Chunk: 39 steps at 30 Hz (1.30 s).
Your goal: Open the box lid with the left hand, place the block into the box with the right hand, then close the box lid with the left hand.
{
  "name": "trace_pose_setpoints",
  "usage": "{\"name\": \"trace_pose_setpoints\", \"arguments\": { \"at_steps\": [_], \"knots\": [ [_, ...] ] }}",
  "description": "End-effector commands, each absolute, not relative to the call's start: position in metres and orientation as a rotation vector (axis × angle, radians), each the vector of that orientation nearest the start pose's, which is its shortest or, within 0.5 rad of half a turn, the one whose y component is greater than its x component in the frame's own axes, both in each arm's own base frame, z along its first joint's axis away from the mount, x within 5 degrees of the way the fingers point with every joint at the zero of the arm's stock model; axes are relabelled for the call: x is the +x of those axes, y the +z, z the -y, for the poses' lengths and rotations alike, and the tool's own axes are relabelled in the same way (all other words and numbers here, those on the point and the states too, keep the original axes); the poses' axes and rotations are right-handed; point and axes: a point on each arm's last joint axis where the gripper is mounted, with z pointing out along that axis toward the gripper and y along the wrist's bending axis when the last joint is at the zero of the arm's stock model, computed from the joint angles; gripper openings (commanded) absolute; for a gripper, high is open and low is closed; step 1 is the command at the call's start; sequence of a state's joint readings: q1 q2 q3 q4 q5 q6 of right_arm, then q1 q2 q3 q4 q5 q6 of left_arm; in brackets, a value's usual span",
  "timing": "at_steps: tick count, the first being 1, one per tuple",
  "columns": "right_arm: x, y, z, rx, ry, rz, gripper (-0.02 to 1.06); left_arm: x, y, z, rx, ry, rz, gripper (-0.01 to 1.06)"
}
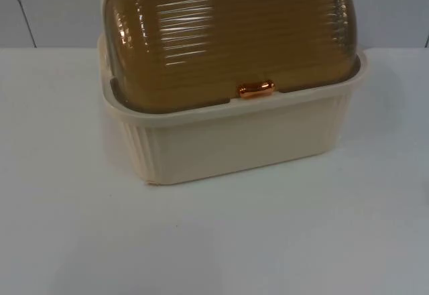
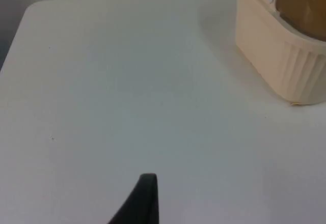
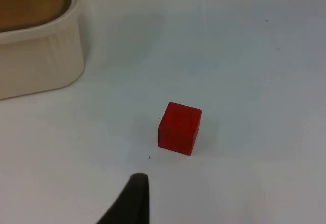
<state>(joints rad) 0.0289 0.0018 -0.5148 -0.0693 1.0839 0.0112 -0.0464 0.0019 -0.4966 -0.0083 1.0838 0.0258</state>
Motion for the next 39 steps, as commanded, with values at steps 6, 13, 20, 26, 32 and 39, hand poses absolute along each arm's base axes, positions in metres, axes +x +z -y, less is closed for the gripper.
{"name": "trace_pose_setpoints", "arguments": {
  "at_steps": [6, 13, 20, 26, 32, 39],
  "knots": [
    [-0.0071, 0.2798, 0.0055, -0.02, -0.05, -2.046, 1.05, -0.0047, 0.2748, -0.0038, 0.07, 0.034, -2.061, 1.05],
    [-0.0071, 0.2798, 0.0055, -0.02, -0.05, -2.046, 1.05, -0.0048, 0.2747, -0.0015, 0.071, 0.0, -2.061, 1.05],
    [-0.007, 0.2798, 0.0056, -0.02, -0.053, -2.046, 1.05, -0.0047, 0.2748, -0.003, 0.071, 0.023, -2.061, 1.05],
    [-0.007, 0.2798, 0.0056, -0.02, -0.053, -2.046, 1.05, -0.0047, 0.2748, -0.003, 0.071, 0.023, -2.061, 1.05],
    [-0.007, 0.2798, 0.0055, -0.01, -0.045, -2.046, 1.05, -0.0047, 0.2748, -0.003, 0.071, 0.023, -2.061, 1.05],
    [-0.007, 0.2798, 0.0055, 0.006, -0.035, -2.046, 1.05, -0.0047, 0.2748, -0.003, 0.069, 0.021, -2.061, 1.05]
  ]
}}
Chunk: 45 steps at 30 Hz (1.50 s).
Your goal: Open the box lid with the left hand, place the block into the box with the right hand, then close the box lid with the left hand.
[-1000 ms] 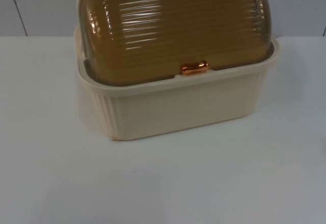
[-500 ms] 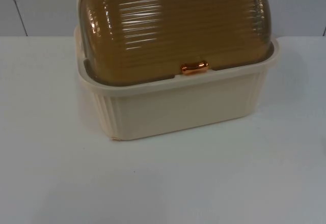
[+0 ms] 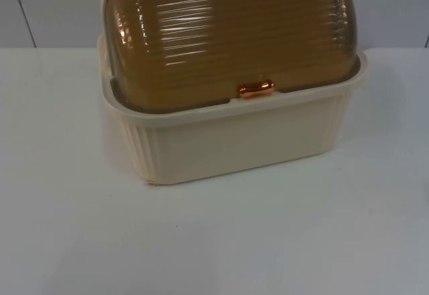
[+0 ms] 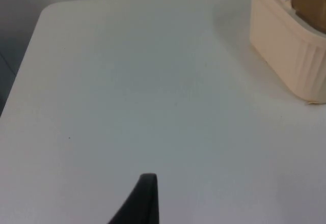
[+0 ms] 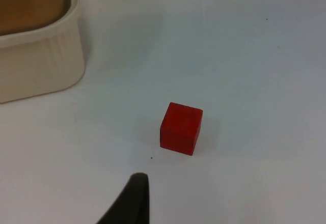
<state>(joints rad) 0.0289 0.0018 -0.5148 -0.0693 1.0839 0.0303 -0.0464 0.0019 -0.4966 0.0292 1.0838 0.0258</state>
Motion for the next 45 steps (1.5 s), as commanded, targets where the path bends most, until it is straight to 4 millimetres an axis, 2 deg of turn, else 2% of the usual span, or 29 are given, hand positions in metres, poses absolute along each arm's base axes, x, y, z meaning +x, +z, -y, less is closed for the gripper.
{"name": "trace_pose_setpoints", "arguments": {
  "at_steps": [1, 5, 9, 14, 15, 19, 22, 23, 27, 28, 31, 33, 34, 37, 44, 45],
  "knots": [
    [-0.007, 0.28, 0.005, 0.012, -0.031, -2.045, 1.05, -0.005, 0.275, -0.003, 0.069, 0.021, -2.061, 1.05],
    [-0.008, 0.282, 0.006, 0.03, -0.02, -2.035, 1.05, -0.005, 0.277, -0.003, 0.068, 0.021, -2.046, 1.05],
    [-0.006, 0.295, 0.006, 0.03, -0.023, -2.033, 1.05, -0.004, 0.292, -0.003, 0.067, 0.026, -2.001, 1.05],
    [0.005, 0.332, 0.006, 0.055, -0.016, -1.976, 1.05, 0.012, 0.326, -0.006, 0.068, 0.088, -1.928, 1.05],
    [0.005, 0.332, 0.006, 0.055, -0.016, -1.976, 1.05, 0.012, 0.326, -0.006, 0.068, 0.088, -1.928, 1.05],
    [0.026, 0.358, 0.007, 0.048, -0.052, -1.955, 1.05, 0.035, 0.351, -0.005, 0.023, 0.056, -1.863, 1.05],
    [0.048, 0.373, 0.008, 0.04, -0.079, -1.952, 1.05, 0.058, 0.363, -0.004, 0.017, 0.046, -1.876, 1.05],
    [0.048, 0.373, 0.008, 0.04, -0.079, -1.952, 1.05, 0.058, 0.363, -0.004, 0.017, 0.046, -1.876, 1.05],
    [0.084, 0.384, 0.007, 0.051, -0.075, -1.931, 1.05, 0.095, 0.379, -0.001, 0.023, 0.044, -1.916, 1.05],
    [0.084, 0.384, 0.007, 0.051, -0.075, -1.931, 1.05, 0.095, 0.379, -0.001, 0.023, 0.044, -1.916, 1.05],
    [0.108, 0.389, 0.006, 0.041, -0.074, -1.947, 1.05, 0.122, 0.389, -0.001, 0.03, 0.06, -1.96, 1.05],
    [0.119, 0.391, 0.005, 0.038, -0.074, -1.958, 1.05, 0.141, 0.391, 0.0, 0.035, 0.063, -1.984, 1.05],
    [0.119, 0.391, 0.005, 0.038, -0.074, -1.958, 1.05, 0.141, 0.391, 0.0, 0.035, 0.063, -1.984, 1.05],
    [0.13, 0.392, 0.005, 0.038, -0.074, -1.978, 1.05, 0.166, 0.386, 0.002, 0.047, 0.064, -2.011, 1.05],
    [0.134, 0.392, 0.007, 0.036, -0.117, -1.974, 1.05, 0.205, 0.361, 0.005, 0.077, 0.06, -2.124, 1.05],
    [0.134, 0.392, 0.007, 0.036, -0.117, -1.974, 1.05, 0.205, 0.361, 0.005, 0.077, 0.06, -2.124, 1.05]
  ]
}}
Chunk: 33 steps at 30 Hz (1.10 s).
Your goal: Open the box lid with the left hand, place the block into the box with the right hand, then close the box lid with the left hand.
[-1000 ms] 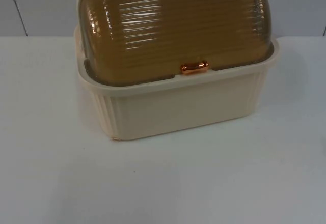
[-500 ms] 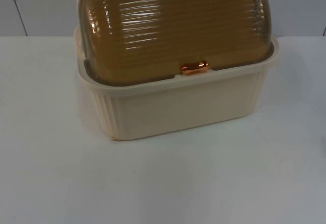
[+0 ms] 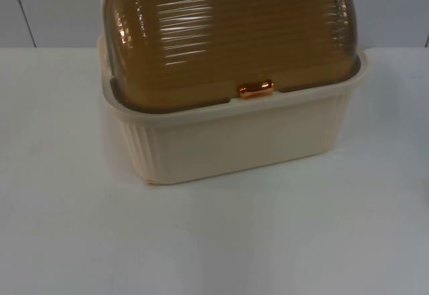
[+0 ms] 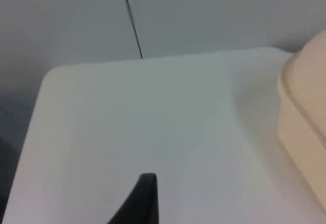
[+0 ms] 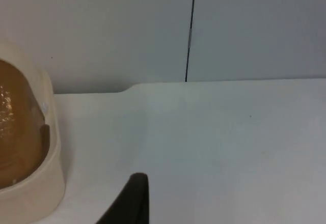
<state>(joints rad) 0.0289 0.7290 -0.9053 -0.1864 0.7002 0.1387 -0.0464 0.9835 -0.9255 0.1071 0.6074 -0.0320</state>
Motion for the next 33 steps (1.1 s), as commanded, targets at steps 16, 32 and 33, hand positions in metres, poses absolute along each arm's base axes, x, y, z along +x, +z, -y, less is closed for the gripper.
{"name": "trace_pose_setpoints", "arguments": {
  "at_steps": [16, 32, 33],
  "knots": [
    [0.134, 0.393, 0.009, 0.024, -0.156, -1.97, 1.05, 0.255, 0.328, 0.101, 0.684, 0.019, -2.172, 1.05],
    [0.134, 0.393, 0.009, 0.024, -0.156, -1.972, 1.05, 0.277, 0.297, 0.212, 1.399, 0.384, -1.814, 1.05],
    [0.134, 0.393, 0.009, 0.024, -0.156, -1.972, 1.05, 0.277, 0.297, 0.212, 1.399, 0.384, -1.814, 1.05]
  ]
}}
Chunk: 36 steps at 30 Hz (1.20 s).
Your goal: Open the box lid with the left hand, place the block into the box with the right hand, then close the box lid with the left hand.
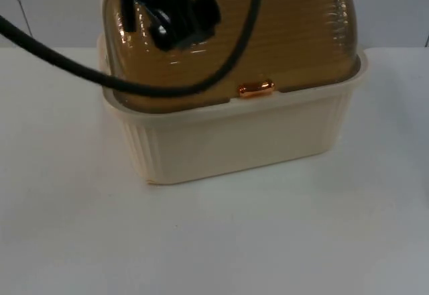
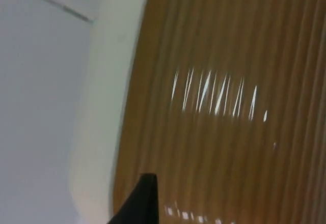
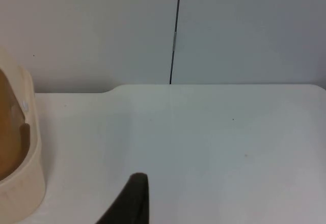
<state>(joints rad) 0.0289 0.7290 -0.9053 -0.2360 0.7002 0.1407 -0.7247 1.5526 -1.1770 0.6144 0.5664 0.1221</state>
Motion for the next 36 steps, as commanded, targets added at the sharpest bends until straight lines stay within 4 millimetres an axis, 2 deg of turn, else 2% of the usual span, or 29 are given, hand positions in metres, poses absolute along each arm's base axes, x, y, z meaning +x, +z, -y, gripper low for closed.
{"name": "trace_pose_setpoints", "arguments": {
  "at_steps": [1, 4, 5, 9, 10, 13, 15, 18, 20, 23, 26, 27, 31, 36],
  "knots": [
    [0.134, 0.393, 0.009, 0.024, -0.156, -1.972, 1.05, 0.277, 0.293, 0.219, 1.453, 0.431, -1.767, 1.05],
    [0.134, 0.393, 0.009, 0.024, -0.158, -1.972, 1.05, 0.275, 0.281, 0.238, 1.6, 0.549, -1.626, 1.05],
    [0.134, 0.393, 0.009, 0.024, -0.158, -1.972, 1.05, 0.275, 0.281, 0.238, 1.6, 0.549, -1.626, 1.05],
    [0.134, 0.393, 0.01, 0.017, -0.178, -1.97, 1.05, 0.267, 0.263, 0.264, 1.728, 0.62, -1.498, 1.05],
    [0.134, 0.393, 0.01, 0.017, -0.178, -1.97, 1.05, 0.267, 0.263, 0.264, 1.728, 0.62, -1.498, 1.05],
    [0.134, 0.393, 0.011, 0.016, -0.181, -1.97, 1.05, 0.262, 0.249, 0.283, 1.707, 0.636, -1.462, 1.05],
    [0.134, 0.393, 0.011, 0.014, -0.188, -1.969, 1.05, 0.261, 0.247, 0.286, 1.698, 0.64, -1.456, 1.05],
    [0.134, 0.393, 0.013, 0.003, -0.223, -1.965, 1.05, 0.257, 0.239, 0.299, 1.593, 0.667, -1.456, 1.05],
    [0.134, 0.394, 0.013, -0.001, -0.233, -1.964, 1.05, 0.258, 0.233, 0.3, 1.509, 0.667, -1.517, 1.05],
    [0.134, 0.394, 0.013, 0.001, -0.232, -1.962, 1.05, 0.258, 0.227, 0.299, 1.472, 0.659, -1.551, 1.05],
    [0.134, 0.394, 0.013, 0.002, -0.23, -1.958, 1.05, 0.254, 0.212, 0.292, 1.491, 0.681, -1.508, 1.05],
    [0.134, 0.394, 0.013, 0.002, -0.23, -1.958, 1.05, 0.254, 0.212, 0.292, 1.491, 0.681, -1.508, 1.05],
    [0.134, 0.394, 0.013, 0.002, -0.23, -1.958, 1.05, 0.245, 0.19, 0.283, 1.536, 0.639, -1.532, 1.05],
    [0.134, 0.394, 0.013, 0.002, -0.23, -1.958, 1.05, 0.241, 0.185, 0.284, 1.531, 0.568, -1.576, 1.04]
  ]
}}
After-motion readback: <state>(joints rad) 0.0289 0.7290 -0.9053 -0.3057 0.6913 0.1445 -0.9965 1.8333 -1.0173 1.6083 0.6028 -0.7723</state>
